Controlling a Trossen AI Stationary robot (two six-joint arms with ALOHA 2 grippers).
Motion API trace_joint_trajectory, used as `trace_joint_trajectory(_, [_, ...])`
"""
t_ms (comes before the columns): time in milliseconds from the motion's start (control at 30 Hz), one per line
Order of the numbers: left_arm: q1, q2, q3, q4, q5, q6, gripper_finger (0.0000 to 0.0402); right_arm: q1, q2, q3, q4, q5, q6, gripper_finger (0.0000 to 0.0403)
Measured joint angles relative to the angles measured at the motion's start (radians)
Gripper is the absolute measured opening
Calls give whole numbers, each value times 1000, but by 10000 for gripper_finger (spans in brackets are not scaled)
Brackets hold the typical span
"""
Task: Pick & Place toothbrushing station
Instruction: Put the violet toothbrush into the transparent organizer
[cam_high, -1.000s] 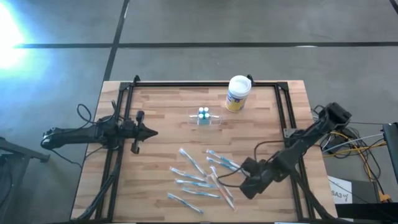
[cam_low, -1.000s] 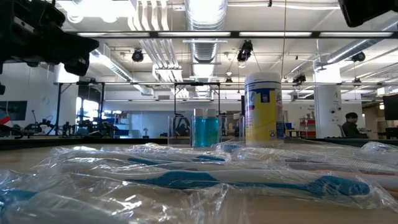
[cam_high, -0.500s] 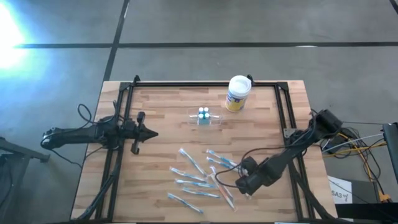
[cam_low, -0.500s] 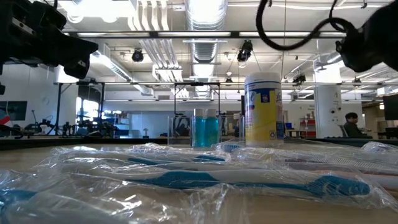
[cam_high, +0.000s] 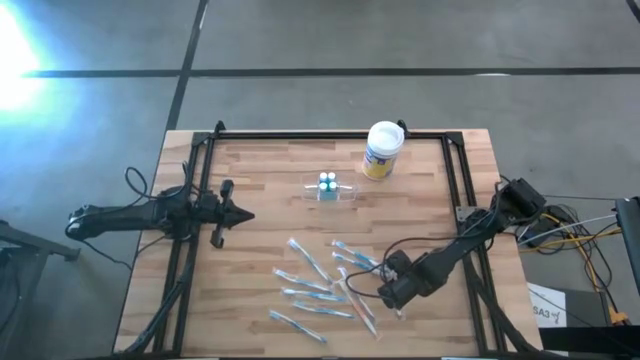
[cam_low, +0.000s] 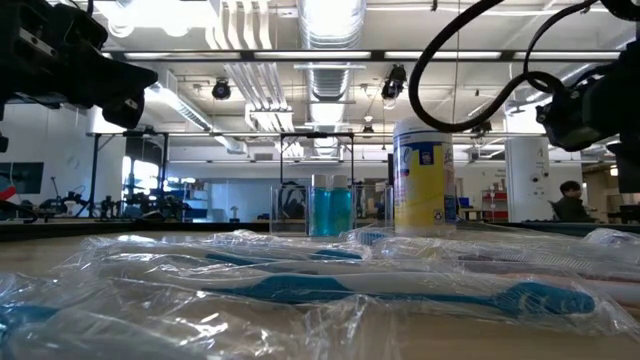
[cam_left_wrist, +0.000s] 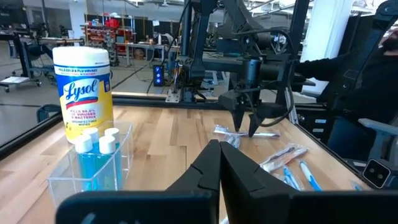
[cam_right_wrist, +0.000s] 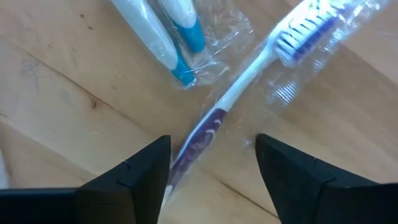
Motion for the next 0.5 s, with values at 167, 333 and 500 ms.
trace_joint_trajectory(167, [0, 0, 0, 0, 0, 0, 6, 0, -3, -13, 6, -3, -18, 194])
trace_joint_trajectory(333, [0, 0, 0, 0, 0, -1, 21, -1, -8, -16, -5, -25, -48, 129])
trace_joint_trajectory(500, [0, 0, 0, -14, 0, -10, 23, 0, -20, -18, -4, -26, -77, 43])
